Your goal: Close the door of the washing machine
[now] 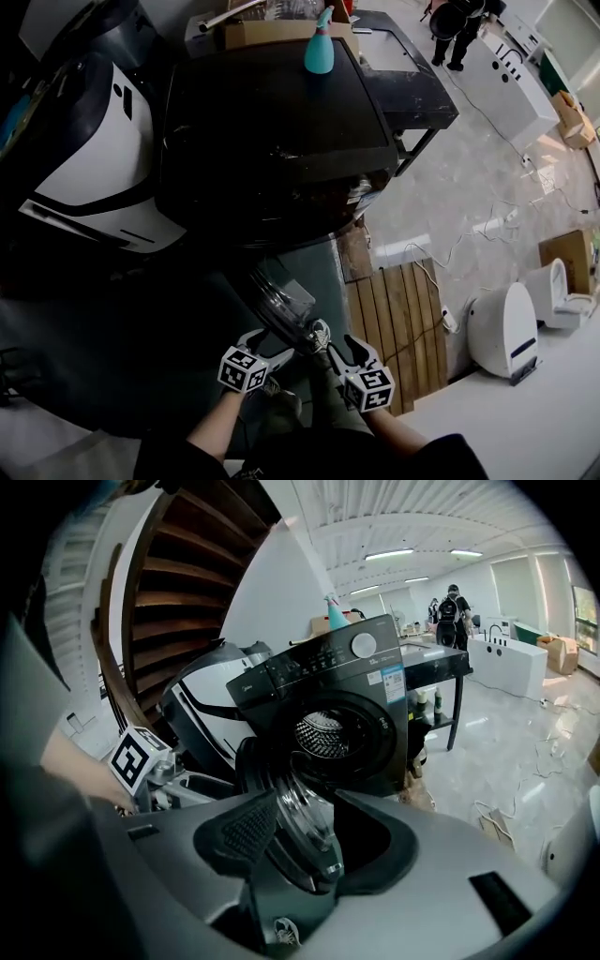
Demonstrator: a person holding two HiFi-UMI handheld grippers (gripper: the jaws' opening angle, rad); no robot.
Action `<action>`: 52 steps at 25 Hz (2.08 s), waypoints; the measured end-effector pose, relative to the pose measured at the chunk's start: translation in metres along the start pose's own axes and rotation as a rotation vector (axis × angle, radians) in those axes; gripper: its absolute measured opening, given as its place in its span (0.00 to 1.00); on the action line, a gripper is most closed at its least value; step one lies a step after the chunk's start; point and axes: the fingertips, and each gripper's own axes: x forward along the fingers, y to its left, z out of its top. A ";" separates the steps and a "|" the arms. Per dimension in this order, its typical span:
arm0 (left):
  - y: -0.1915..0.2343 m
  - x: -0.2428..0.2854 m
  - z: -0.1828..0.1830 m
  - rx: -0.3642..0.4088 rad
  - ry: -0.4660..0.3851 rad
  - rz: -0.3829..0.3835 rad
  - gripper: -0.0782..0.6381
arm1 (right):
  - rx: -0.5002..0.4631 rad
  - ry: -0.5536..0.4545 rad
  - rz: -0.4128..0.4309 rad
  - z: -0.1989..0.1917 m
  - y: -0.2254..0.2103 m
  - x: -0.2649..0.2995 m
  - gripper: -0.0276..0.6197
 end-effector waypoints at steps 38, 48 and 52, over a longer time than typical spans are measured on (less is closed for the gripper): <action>0.034 0.115 0.179 -0.077 -0.233 0.044 0.53 | 0.197 -0.108 -0.127 0.065 -0.143 0.149 0.25; 0.066 0.104 0.182 -0.088 -0.262 0.148 0.46 | 0.176 -0.143 -0.138 0.102 -0.165 0.179 0.21; 0.111 0.075 0.180 -0.143 -0.333 0.337 0.25 | 0.167 -0.154 -0.143 0.113 -0.172 0.188 0.13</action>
